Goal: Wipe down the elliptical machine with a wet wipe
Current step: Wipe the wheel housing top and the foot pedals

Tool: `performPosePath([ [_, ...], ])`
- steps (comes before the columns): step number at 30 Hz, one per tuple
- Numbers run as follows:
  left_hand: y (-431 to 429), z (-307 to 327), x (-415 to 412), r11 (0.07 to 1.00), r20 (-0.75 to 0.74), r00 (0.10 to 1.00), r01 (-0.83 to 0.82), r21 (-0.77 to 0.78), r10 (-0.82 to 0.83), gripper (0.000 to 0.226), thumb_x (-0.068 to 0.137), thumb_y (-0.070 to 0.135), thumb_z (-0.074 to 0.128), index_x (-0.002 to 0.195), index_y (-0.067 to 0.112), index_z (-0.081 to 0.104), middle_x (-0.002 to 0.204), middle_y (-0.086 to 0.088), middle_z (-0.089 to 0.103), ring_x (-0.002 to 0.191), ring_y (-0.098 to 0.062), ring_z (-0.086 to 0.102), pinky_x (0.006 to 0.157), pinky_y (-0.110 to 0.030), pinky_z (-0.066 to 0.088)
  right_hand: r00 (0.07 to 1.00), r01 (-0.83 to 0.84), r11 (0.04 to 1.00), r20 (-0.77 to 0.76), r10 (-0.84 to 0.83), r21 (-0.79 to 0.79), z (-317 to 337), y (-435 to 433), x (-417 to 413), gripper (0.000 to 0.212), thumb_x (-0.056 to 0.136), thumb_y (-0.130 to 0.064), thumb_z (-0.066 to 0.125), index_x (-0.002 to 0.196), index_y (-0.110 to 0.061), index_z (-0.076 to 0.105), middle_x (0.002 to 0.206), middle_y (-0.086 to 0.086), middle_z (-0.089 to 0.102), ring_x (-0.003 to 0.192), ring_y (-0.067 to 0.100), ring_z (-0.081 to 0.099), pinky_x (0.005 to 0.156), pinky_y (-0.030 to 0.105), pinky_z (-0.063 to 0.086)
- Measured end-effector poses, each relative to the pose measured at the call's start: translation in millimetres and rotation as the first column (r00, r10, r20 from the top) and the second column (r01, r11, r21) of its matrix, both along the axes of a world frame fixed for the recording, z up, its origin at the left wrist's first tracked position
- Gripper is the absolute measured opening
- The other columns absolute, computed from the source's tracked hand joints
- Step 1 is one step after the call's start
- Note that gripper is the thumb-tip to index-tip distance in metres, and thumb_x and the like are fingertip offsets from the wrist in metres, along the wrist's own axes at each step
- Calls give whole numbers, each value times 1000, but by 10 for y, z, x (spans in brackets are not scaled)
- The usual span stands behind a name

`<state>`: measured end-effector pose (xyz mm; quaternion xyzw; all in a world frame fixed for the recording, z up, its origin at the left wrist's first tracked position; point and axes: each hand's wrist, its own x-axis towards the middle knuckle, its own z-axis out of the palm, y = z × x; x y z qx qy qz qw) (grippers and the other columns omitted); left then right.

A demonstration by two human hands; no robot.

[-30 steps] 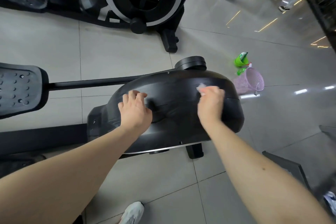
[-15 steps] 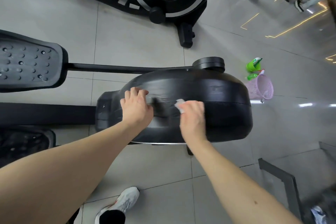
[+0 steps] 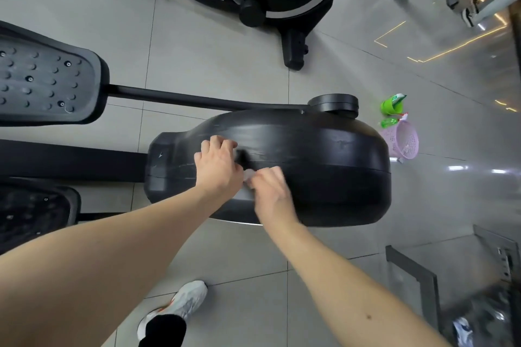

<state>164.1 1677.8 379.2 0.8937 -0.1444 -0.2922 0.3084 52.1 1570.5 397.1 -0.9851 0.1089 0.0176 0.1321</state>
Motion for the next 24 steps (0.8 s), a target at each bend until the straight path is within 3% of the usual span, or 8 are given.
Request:
performPosePath([
  [2, 18, -5, 47, 1000, 1, 1000, 9, 12, -9, 52, 90, 17, 55, 141, 20, 47, 142, -5, 39, 128, -29, 34, 100, -40, 30, 998, 61, 987, 35, -57, -151, 172, -436, 91, 29, 87, -4, 51, 102, -14, 74, 89, 2, 64, 88, 16, 43, 80, 13, 28],
  [4, -2, 16, 109, 1000, -2, 1000, 12, 3, -12, 52, 90, 17, 54, 142, 19, 47, 142, -5, 39, 128, -29, 34, 100, -40, 30, 949, 314, 920, 106, -297, -236, 356, -901, 219, 29, 91, -2, 54, 105, -16, 75, 92, 6, 66, 91, 28, 55, 79, 16, 27],
  [7, -82, 43, 210, 1000, 17, 1000, 6, -22, -5, 52, 90, 16, 54, 142, 19, 47, 142, -5, 39, 127, -28, 35, 100, -39, 31, 776, 628, 768, 163, -609, -121, 461, -1072, 418, 30, 89, 6, 59, 110, -8, 74, 110, 14, 63, 109, 32, 52, 94, 30, 38],
  [10, -175, 40, 338, 999, 33, 999, -4, -47, 6, 51, 90, 15, 54, 141, 19, 48, 142, -4, 40, 129, -28, 35, 100, -38, 30, 828, 557, 829, 112, -549, -54, 316, -651, 682, 29, 83, 10, 62, 103, -7, 73, 111, 17, 61, 108, 30, 50, 97, 40, 39],
  [13, -233, 15, 416, 999, 34, 999, -10, -53, 12, 51, 90, 16, 54, 140, 19, 48, 143, -5, 42, 131, -28, 35, 102, -38, 30, 974, 223, 974, -25, -224, -44, 40, -283, 800, 27, 77, 16, 65, 95, -3, 72, 99, 18, 61, 97, 28, 47, 85, 41, 44],
  [16, -257, -24, 447, 998, 29, 1000, -10, -58, 11, 50, 90, 16, 54, 140, 19, 49, 143, -4, 42, 131, -28, 35, 102, -38, 29, 998, 44, 996, 38, -41, -77, 28, -554, 914, 32, 74, 16, 60, 92, -6, 74, 90, 10, 65, 85, 28, 48, 77, 34, 42],
  [21, -188, -57, 508, 999, 0, 1000, -4, -47, 4, 49, 91, 17, 54, 139, 20, 49, 143, -5, 42, 131, -28, 35, 102, -39, 30, 872, 486, 863, 147, -467, -139, 316, -1292, 1028, 36, 78, 17, 49, 90, -3, 77, 87, 17, 68, 91, 39, 52, 80, 25, 39],
  [24, -89, -129, 582, 999, -14, 999, -34, -40, 33, 50, 91, 17, 54, 140, 19, 49, 142, -5, 43, 131, -28, 35, 103, -39, 30, 899, 423, 902, 171, -404, -90, 149, -1051, 1166, 39, 71, 16, 46, 86, -1, 77, 83, 15, 70, 86, 40, 55, 78, 19, 33],
])
